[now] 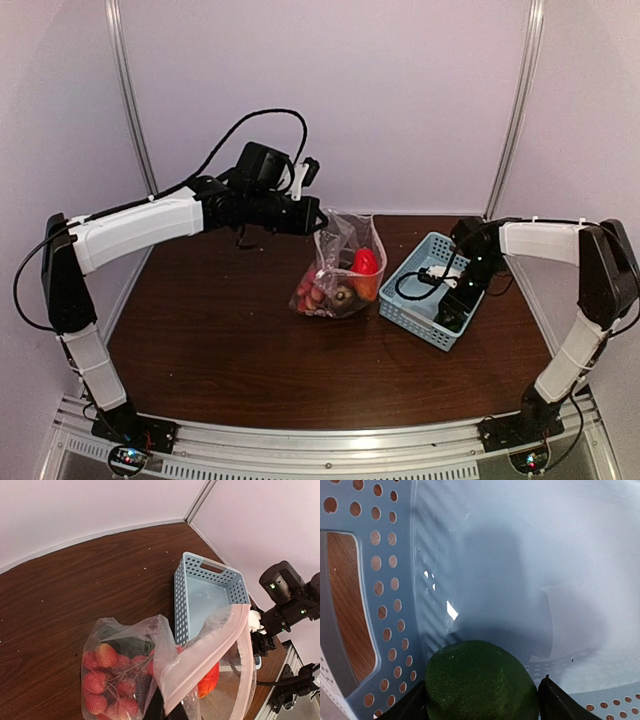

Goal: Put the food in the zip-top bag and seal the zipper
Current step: Pick up the fake vegetable from the bin, then place the fake vegetable in the zipper food storage bag.

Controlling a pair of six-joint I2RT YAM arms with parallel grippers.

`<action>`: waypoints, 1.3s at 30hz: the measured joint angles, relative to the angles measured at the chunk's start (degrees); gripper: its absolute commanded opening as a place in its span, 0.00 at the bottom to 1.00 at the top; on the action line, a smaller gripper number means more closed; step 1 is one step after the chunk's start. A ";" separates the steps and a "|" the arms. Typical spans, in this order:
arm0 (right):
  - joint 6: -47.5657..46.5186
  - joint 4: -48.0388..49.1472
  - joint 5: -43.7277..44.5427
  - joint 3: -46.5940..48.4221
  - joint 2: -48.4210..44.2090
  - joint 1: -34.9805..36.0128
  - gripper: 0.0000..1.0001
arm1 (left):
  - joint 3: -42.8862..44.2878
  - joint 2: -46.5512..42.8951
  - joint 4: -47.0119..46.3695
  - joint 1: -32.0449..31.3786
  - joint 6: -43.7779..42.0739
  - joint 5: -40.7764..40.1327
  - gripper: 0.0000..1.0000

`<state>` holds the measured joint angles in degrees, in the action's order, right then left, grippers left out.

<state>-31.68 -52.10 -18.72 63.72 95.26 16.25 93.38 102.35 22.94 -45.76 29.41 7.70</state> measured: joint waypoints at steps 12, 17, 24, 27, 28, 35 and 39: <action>1.29 -1.20 -0.48 4.24 -1.16 -0.02 0.49 | -0.72 0.00 -1.11 0.00 0.94 1.11 0.00; 2.08 -2.86 -2.45 13.16 -7.76 -0.02 0.48 | -1.03 0.15 -1.92 0.00 1.07 1.25 0.00; 5.31 -2.93 -11.26 20.59 -12.66 2.16 0.48 | -1.14 0.44 -2.14 0.00 1.57 1.55 0.00; 7.39 -1.66 -14.40 21.84 -12.63 5.88 0.48 | -1.14 0.44 -2.38 0.00 1.84 1.75 0.00; 7.98 -1.16 -15.06 22.10 -12.61 7.13 0.49 | -1.14 0.44 -2.38 0.00 1.99 1.86 0.00; 12.20 3.91 -17.20 28.02 -9.29 16.26 0.49 | -1.14 0.44 -3.10 0.00 2.29 2.69 0.00; 12.76 5.86 -16.65 30.82 -5.25 19.52 0.49 | -1.14 0.44 -3.21 0.00 2.45 3.02 0.00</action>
<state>-18.92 -46.24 -35.38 94.54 90.02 35.77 92.25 102.78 19.73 -45.76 31.86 10.72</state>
